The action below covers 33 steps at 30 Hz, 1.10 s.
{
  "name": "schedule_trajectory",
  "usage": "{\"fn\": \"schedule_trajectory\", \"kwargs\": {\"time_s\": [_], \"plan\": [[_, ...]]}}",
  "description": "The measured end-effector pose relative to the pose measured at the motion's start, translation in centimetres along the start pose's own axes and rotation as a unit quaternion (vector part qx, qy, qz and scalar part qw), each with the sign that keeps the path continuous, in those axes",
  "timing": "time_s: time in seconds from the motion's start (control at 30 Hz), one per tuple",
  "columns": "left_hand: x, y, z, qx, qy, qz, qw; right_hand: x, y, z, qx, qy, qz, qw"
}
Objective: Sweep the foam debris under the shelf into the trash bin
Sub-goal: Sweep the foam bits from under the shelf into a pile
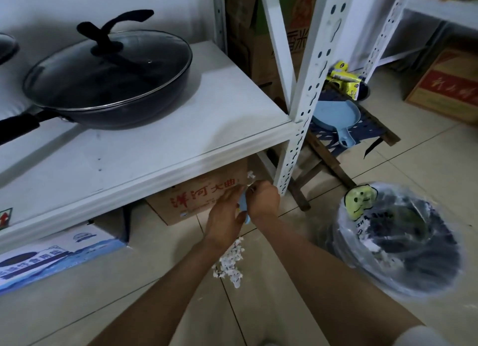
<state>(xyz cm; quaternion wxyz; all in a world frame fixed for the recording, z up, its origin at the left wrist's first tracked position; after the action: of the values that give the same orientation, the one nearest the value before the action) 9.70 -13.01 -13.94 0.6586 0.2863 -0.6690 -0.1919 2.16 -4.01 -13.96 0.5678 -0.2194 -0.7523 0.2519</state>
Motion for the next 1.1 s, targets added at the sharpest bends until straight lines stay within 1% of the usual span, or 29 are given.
{"fn": "schedule_trajectory", "kwargs": {"time_s": [0.1,0.23,0.27,0.33,0.37,0.4,0.5,0.57,0.6,0.63,0.7,0.8,0.87,0.93,1.0,1.1], "plan": [[-1.5,0.1,2.0,0.0,0.013,-0.034,0.999,-0.2,0.5,0.3,-0.007,0.019,0.024,1.0],[-2.0,0.0,3.6,-0.029,0.035,0.013,0.999,-0.2,1.2,0.5,-0.019,0.036,0.012,0.999],[-2.1,-0.1,3.9,-0.029,0.038,0.009,0.999,-0.2,1.3,0.6,-0.02,0.043,0.011,0.999],[-2.7,-0.2,4.4,-0.037,0.02,-0.014,0.999,-0.4,1.6,0.7,-0.022,0.047,0.017,0.998],[-3.1,-0.5,4.7,-0.035,0.027,-0.008,0.999,-0.7,1.8,0.9,-0.026,0.045,0.02,0.998],[-3.2,-0.8,4.8,-0.028,0.025,-0.027,0.999,-0.9,2.0,1.0,-0.027,0.04,0.026,0.998],[-4.0,-1.7,5.1,-0.034,0.051,-0.041,0.997,-2.0,2.5,1.0,-0.005,0.019,0.041,0.999],[-4.4,-2.4,5.1,-0.028,0.051,-0.094,0.994,-2.3,2.7,0.8,0.012,0.012,0.052,0.999],[-4.6,-2.9,5.1,-0.032,0.052,-0.095,0.994,-2.3,2.8,0.6,0.019,0.014,0.063,0.998],[-4.6,-3.3,5.0,-0.039,0.054,-0.06,0.996,-2.3,3.0,0.5,0.025,0.022,0.078,0.996],[-4.4,-4.0,4.6,-0.049,0.049,-0.005,0.998,-1.9,3.4,0.5,0.035,0.054,0.109,0.992],[-4.1,-4.4,4.3,-0.074,0.043,-0.007,0.996,-0.2,4.3,0.9,0.037,0.13,0.168,0.976],[-3.8,-4.5,4.2,-0.084,0.047,-0.018,0.995,1.5,4.7,1.2,0.025,0.186,0.208,0.96],[-3.7,-4.2,4.1,-0.1,0.053,-0.02,0.993,3.0,4.6,1.5,0.033,0.231,0.237,0.943],[-3.6,-3.7,4.2,-0.113,0.056,-0.023,0.992,4.3,4.0,1.6,0.06,0.253,0.244,0.934],[-3.7,-2.5,4.7,-0.119,0.055,-0.036,0.991,5.7,2.5,2.0,0.106,0.264,0.223,0.932]]}}
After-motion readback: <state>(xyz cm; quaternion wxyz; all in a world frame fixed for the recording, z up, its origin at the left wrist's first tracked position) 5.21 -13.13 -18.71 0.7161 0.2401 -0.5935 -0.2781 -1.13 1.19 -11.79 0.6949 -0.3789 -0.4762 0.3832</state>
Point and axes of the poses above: each hand's wrist, its own z-axis towards the middle knuckle, its own x-axis out of the back of the hand, y = z × x, the point moved 6 cm from there along z, towards the middle knuckle, and after that the axes turned 7 degrees about -y, right-handed, at the moved point
